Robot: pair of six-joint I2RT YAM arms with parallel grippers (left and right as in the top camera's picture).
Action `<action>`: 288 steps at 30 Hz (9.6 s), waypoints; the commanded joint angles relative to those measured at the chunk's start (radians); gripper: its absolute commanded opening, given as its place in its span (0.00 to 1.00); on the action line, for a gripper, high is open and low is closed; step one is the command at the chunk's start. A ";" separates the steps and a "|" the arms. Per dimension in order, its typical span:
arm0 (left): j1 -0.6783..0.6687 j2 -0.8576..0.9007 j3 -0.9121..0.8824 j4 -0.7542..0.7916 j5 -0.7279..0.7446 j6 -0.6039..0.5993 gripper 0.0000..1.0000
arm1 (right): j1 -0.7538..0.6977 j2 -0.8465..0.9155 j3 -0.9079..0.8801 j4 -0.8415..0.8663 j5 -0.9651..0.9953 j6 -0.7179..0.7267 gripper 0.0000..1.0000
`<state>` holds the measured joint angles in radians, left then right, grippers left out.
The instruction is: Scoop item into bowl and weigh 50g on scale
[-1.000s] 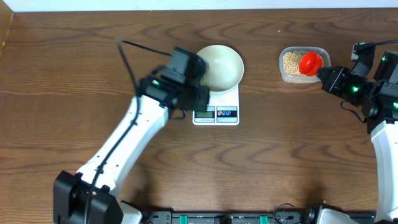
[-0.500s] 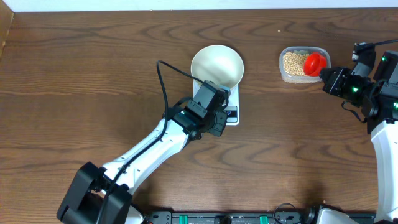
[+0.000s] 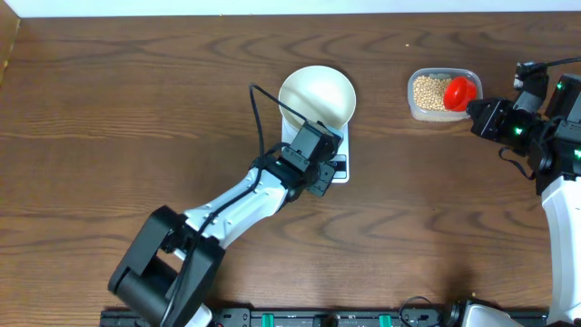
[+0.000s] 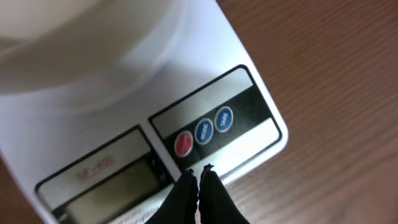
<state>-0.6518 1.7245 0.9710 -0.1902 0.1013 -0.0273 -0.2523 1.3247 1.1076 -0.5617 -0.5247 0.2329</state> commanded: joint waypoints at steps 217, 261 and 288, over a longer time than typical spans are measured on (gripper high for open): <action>0.024 0.071 -0.012 0.178 -0.012 0.207 0.07 | -0.006 -0.004 0.004 -0.063 0.160 -0.100 0.01; 0.034 0.147 -0.011 0.120 -0.007 0.177 0.07 | -0.006 -0.004 0.004 -0.067 0.179 -0.101 0.01; 0.034 0.175 -0.012 0.068 -0.114 0.176 0.07 | -0.006 -0.004 0.004 -0.071 0.179 -0.101 0.01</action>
<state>-0.6304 1.8328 0.9936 -0.0971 0.0635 0.1543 -0.2523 1.3247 1.1076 -0.6315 -0.3470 0.1478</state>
